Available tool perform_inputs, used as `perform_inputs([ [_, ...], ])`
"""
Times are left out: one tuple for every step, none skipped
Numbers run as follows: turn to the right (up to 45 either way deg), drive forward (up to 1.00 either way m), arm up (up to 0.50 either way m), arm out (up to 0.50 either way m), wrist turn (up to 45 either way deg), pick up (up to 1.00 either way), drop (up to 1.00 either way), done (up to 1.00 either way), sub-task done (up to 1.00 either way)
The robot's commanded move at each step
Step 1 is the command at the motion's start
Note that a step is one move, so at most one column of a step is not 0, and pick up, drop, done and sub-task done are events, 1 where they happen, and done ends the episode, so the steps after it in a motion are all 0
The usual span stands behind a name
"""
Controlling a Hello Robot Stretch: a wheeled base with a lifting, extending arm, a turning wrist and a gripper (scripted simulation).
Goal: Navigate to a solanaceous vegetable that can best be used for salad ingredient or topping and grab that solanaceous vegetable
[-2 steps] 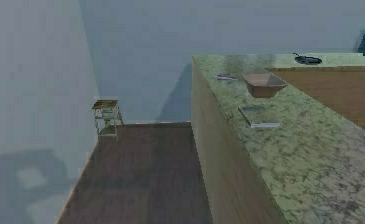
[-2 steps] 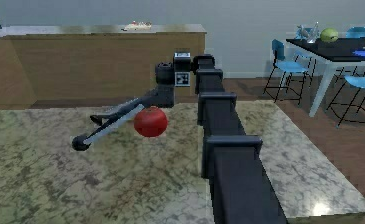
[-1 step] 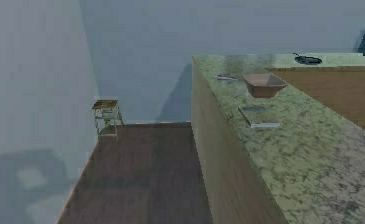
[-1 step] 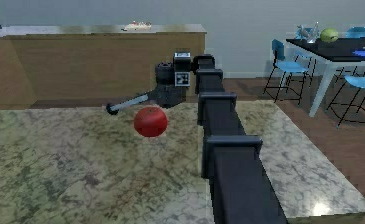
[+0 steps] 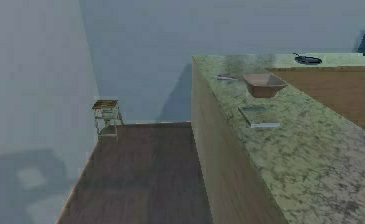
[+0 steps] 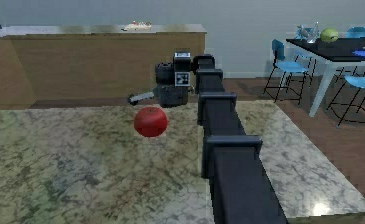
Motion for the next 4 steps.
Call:
perform_inputs([
  [0.0, 0.0, -0.1, 0.0, 0.0, 0.0, 0.0, 0.0, 0.0],
  [0.0, 0.0, 0.0, 0.0, 0.0, 1.0, 0.0, 0.0, 0.0],
  [0.0, 0.0, 0.1, 0.0, 0.0, 0.0, 0.0, 0.0, 0.0],
  [0.0, 0.0, 0.0, 0.0, 0.0, 0.0, 0.0, 1.0, 0.0],
])
